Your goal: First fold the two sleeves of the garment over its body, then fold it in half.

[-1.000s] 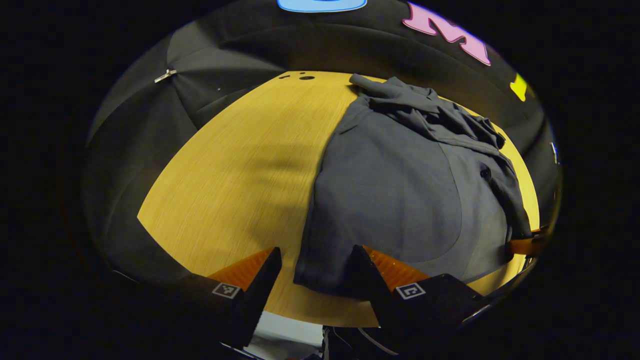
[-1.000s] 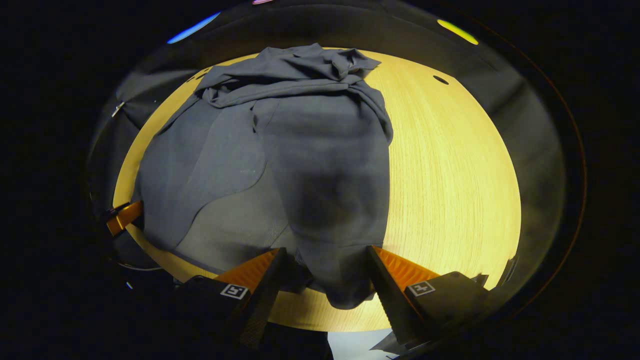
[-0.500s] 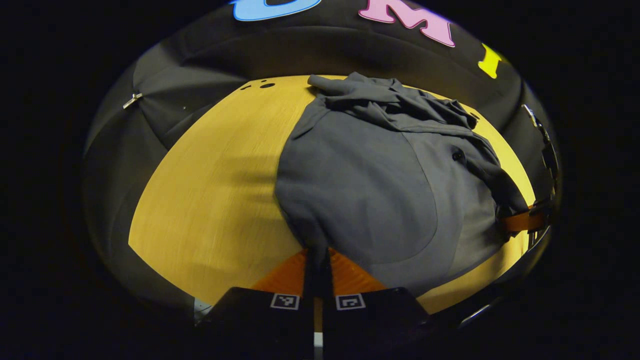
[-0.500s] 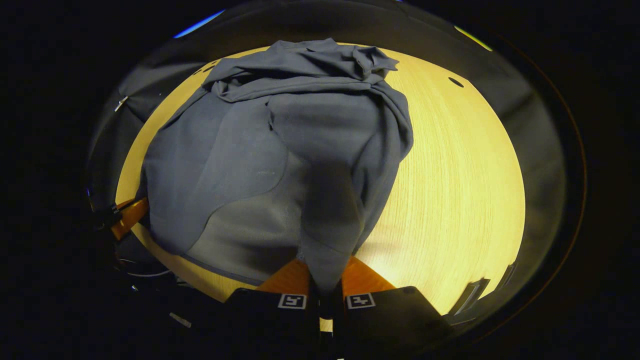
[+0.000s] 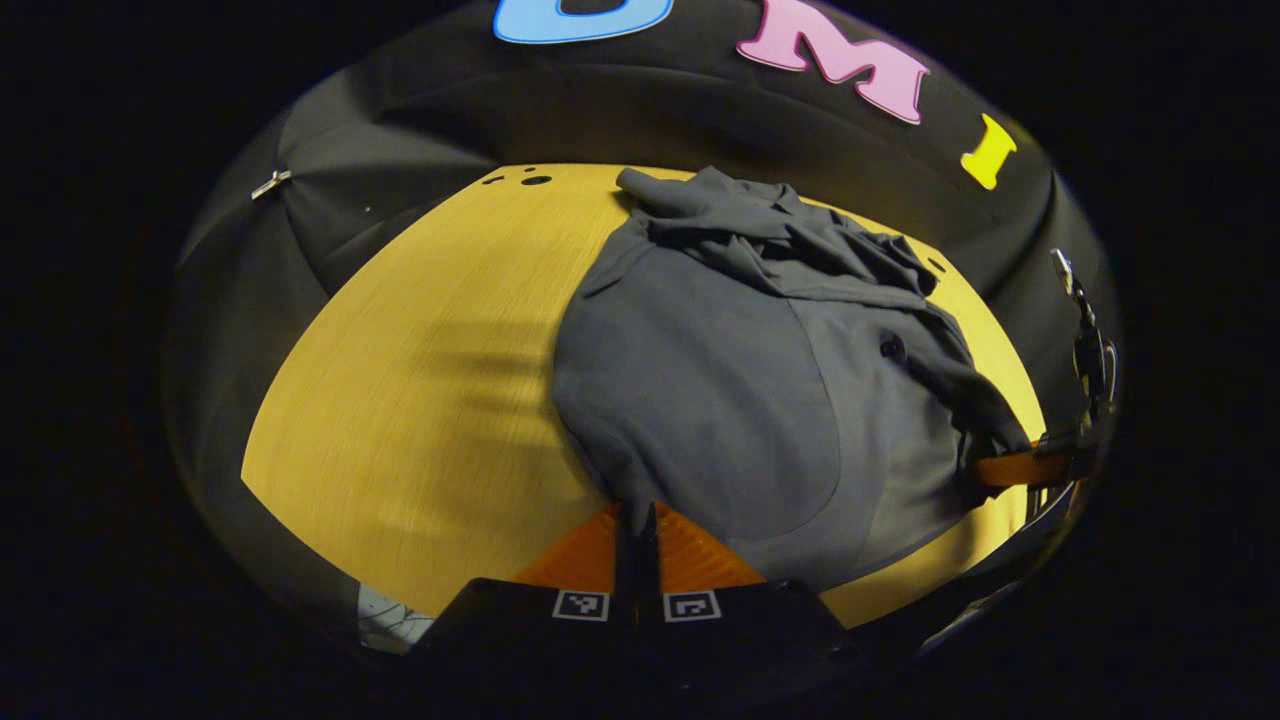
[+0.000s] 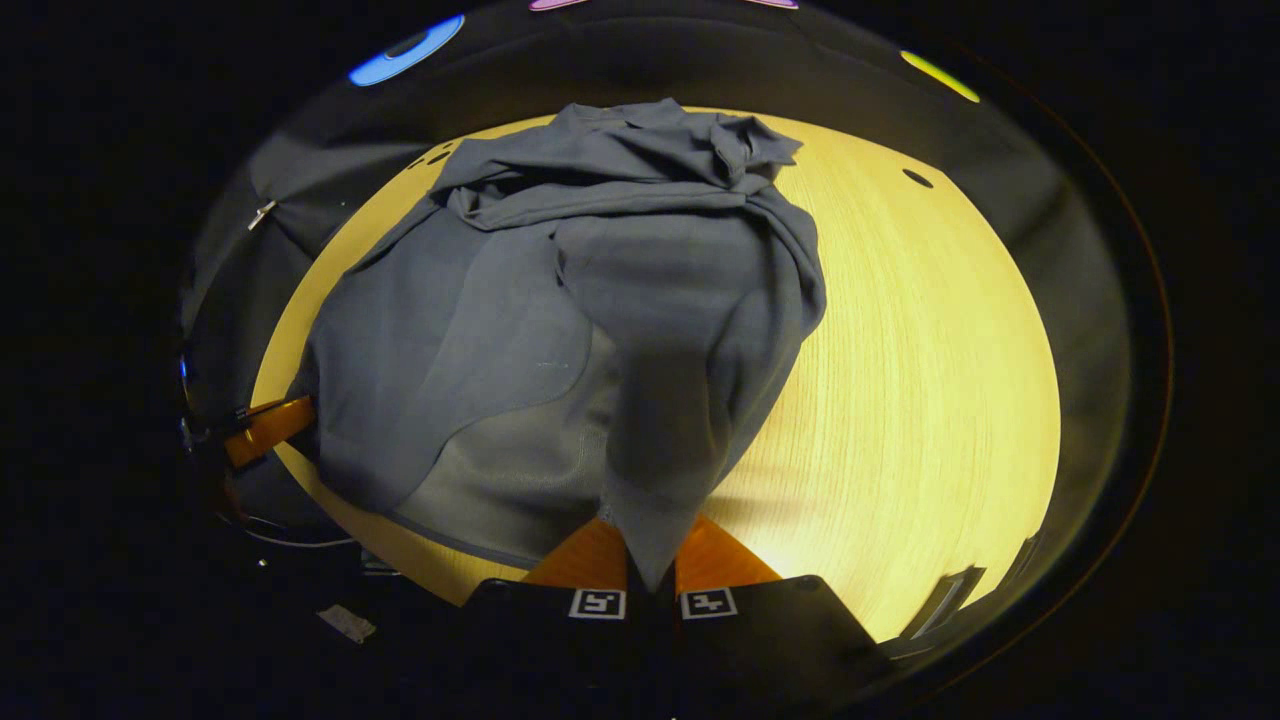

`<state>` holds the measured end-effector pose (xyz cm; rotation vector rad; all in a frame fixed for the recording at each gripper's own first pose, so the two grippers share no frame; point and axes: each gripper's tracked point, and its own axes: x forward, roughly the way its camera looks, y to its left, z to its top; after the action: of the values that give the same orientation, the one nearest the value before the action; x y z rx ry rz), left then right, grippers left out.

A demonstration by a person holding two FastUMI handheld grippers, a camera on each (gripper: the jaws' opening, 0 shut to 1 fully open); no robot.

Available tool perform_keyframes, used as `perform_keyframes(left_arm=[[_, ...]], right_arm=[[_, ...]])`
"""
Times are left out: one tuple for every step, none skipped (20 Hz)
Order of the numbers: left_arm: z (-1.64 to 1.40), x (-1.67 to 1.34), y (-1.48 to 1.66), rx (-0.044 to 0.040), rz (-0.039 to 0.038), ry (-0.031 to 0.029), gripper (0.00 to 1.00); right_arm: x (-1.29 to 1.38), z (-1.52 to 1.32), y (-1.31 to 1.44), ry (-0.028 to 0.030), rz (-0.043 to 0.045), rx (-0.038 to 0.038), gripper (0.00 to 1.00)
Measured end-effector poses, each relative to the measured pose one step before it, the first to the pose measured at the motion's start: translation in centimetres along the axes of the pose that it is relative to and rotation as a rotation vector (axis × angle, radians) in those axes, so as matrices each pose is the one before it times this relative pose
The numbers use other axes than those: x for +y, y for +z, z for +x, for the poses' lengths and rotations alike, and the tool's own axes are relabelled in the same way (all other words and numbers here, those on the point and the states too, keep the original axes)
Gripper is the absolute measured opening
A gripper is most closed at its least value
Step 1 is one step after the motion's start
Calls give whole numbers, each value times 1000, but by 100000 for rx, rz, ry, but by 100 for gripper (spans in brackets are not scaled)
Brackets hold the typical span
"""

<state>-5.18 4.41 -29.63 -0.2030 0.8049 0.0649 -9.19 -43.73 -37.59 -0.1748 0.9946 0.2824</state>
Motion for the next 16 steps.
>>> perform_keyframes(left_arm=[[-267, -149, 279, -495, 725, -452, 6], [-261, -221, 477, -842, 944, -573, 6], [-234, -332, 451, -915, 938, -808, 6], [-301, -288, 576, -1265, 1145, -506, 6], [-283, -289, 606, -1304, 1089, -600, 6], [-334, -202, 771, -1481, 797, -729, 6], [-171, -178, 710, -1448, 736, -611, 6], [-142, -185, 767, -1589, 915, -394, 6], [-171, -289, 653, -1153, 776, -244, 6], [-80, -92, 789, -1269, 127, 286, 6], [-122, 85, 797, -1355, -410, 527, 5], [32, 52, 814, -1149, -931, 148, 6], [-51, 0, 862, -1035, -1157, -27, 5], [144, 141, 974, -1185, -1067, 306, 2], [214, 360, 866, -1141, -944, 327, 5], [180, 139, 1044, -1081, -864, 322, 6]], right_arm=[[172, -162, 239, 613, 680, -999, 6], [119, -134, 311, 781, 1079, -593, 6], [87, -135, 344, 579, 950, -767, 6], [-20, -138, 385, 319, 433, -721, 6], [1, -163, 344, 359, 228, -913, 6], [110, -142, 586, 521, -116, -1377, 6], [173, -180, 535, 737, -584, -1324, 6], [200, -87, 510, 677, -878, -855, 6], [280, -102, 361, 974, -976, -340, 5], [142, -179, 440, 676, -909, -541, 5], [148, -163, 686, 434, -776, -1414, 5], [44, -153, 784, 465, -512, -1600, 5], [55, -177, 780, 379, -48, -1629, 6], [-45, -114, 953, 294, 631, -1659, 5], [9, -17, 909, 444, 1053, -1512, 5], [-37, 30, 1004, 388, 1246, -1484, 6]])
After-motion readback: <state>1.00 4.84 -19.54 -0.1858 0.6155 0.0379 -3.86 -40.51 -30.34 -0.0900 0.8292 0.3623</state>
